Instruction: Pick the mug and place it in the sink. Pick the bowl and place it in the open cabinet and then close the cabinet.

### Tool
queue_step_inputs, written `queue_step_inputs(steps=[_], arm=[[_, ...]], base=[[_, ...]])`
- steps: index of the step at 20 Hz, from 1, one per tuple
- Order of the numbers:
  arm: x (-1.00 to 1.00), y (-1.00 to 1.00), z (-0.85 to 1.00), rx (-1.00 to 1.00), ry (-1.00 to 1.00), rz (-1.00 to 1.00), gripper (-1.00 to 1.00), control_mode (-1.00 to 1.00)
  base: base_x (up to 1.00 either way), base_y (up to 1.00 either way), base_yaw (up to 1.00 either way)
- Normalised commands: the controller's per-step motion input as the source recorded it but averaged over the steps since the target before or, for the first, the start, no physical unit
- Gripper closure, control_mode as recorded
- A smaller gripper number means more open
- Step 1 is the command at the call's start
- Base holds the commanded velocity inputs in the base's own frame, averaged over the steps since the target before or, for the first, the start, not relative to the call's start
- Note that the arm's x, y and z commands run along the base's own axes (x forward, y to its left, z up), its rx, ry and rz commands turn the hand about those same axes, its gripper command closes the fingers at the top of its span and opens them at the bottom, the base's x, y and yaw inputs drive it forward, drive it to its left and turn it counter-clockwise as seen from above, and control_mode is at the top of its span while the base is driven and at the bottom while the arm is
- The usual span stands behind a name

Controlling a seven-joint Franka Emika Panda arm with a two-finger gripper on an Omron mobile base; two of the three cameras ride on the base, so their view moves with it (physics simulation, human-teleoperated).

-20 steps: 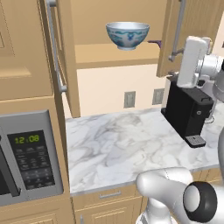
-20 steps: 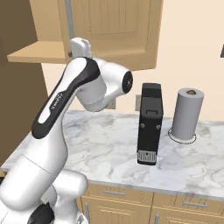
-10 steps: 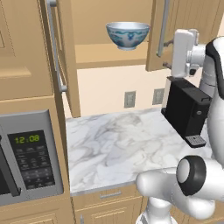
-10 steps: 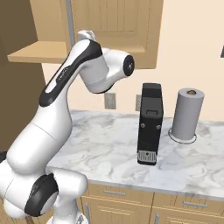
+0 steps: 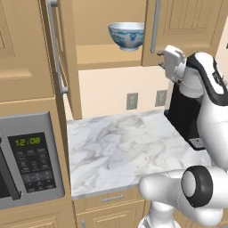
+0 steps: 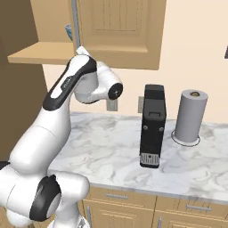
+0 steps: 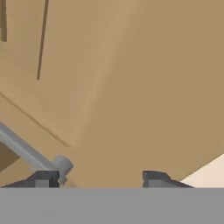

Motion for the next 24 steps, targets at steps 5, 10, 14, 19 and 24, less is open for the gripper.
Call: queue_step_inputs(steps=[5, 10, 14, 19, 24], arm=[[1.0, 0.08, -0.12, -0.03, -0.12, -0.48, -1.0, -1.0], [0.64, -0.11, 0.15, 0.14, 0.1, -0.41, -1.0, -1.0], [-0.37, -0.56, 0.61, 0.31, 0.27, -0.26, -1.0, -1.0], [-0.9, -0.8, 0.27, 0.32, 0.07, -0.05, -1.0, -1.0], [-0.78, -0.86, 0.55, 0.28, 0.03, 0.03, -1.0, -1.0]], base=[[0.0, 0.0, 0.0], [0.0, 0.0, 0.0], [0.0, 0.0, 0.0], [0.0, 0.0, 0.0], [0.0, 0.0, 0.0]])
